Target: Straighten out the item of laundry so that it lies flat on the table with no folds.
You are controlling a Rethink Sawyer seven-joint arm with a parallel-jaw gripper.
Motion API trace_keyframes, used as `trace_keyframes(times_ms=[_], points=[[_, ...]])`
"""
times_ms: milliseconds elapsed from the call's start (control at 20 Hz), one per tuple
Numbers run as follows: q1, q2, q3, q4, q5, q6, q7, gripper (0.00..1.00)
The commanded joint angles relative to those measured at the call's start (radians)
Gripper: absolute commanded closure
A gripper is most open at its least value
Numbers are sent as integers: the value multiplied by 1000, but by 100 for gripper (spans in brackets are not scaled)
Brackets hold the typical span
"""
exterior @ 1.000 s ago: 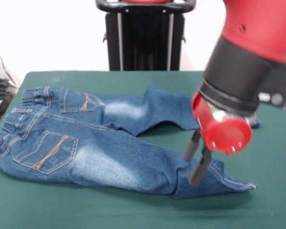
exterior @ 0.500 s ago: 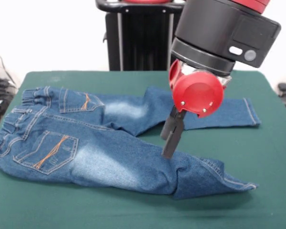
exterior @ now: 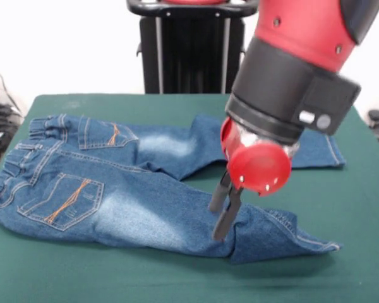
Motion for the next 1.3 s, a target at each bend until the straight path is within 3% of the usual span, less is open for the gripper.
trace_keyframes(times_ms=[50,700,1300], points=[[24,159,21,-56,33,25,272,0],[62,212,39,-34,82,-52,302,0],[136,15,201,313,76,-202,161,0]])
